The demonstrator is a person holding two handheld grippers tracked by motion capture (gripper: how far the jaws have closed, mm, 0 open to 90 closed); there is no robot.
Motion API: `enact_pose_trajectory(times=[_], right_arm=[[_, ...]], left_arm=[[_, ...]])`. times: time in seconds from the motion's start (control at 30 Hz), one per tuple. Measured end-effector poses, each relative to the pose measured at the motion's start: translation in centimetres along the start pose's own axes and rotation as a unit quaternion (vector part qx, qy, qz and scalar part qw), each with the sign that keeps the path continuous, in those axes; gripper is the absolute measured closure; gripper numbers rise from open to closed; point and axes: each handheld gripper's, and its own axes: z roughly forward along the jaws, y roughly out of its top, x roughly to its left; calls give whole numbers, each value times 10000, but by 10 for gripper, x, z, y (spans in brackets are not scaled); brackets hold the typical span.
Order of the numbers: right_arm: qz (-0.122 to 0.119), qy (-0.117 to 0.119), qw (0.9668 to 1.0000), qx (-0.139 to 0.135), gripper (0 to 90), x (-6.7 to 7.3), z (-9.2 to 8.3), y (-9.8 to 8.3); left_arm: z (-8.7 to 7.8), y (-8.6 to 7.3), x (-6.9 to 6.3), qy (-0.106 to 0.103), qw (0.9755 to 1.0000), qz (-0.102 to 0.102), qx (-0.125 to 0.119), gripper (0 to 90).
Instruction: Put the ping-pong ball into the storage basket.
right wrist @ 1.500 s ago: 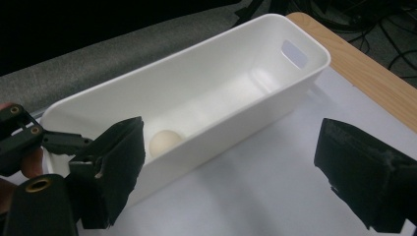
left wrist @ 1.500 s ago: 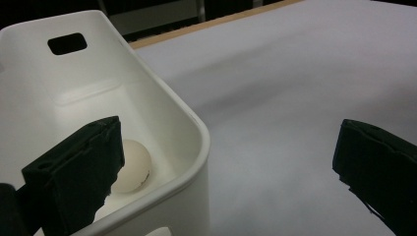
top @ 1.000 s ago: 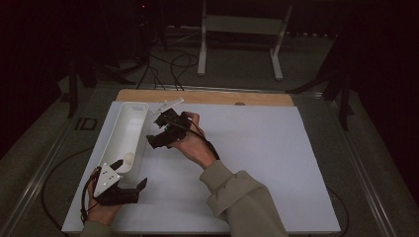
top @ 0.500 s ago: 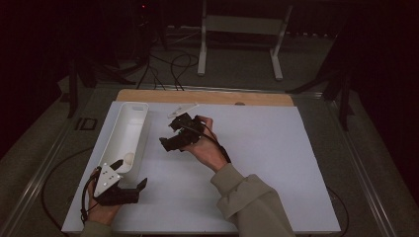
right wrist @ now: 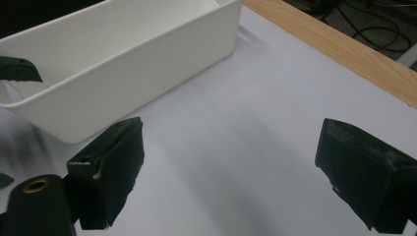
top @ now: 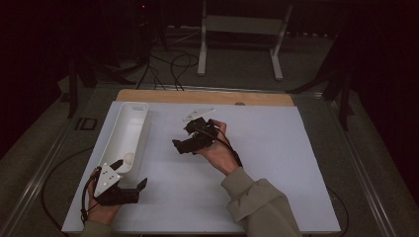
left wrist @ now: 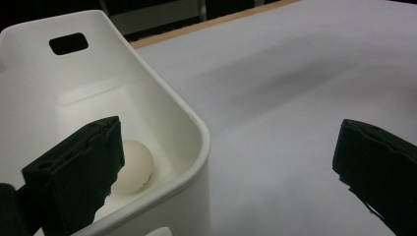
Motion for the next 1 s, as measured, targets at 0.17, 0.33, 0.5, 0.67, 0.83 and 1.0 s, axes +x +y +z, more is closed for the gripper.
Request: enact_pose_trajectory(times=[0.17, 0.33, 0.5, 0.67, 0.83, 1.0], right_arm=[[127, -2, 9999, -40, 101, -7, -6, -10], [197, -22, 9998, -86, 101, -12, -12, -17], [317, -136, 9993, -118, 99, -19, -20, -29], [370, -163, 9991, -152, 98, -23, -27, -37], [447, -207, 9985, -239, 96, -28, -35, -44], [525, -248, 9979, -285, 95, -33, -43, -52]], left_arm=[[0, 0, 0, 3, 10000, 6, 8, 0], [0, 0, 0, 2, 10000, 1, -2, 0], [0, 0, 0, 2, 10000, 3, 3, 0], [0, 0, 0, 0, 10000, -2, -1, 0], [0, 0, 0, -1, 10000, -1, -2, 0], [0, 0, 0, 1, 10000, -1, 0, 0]])
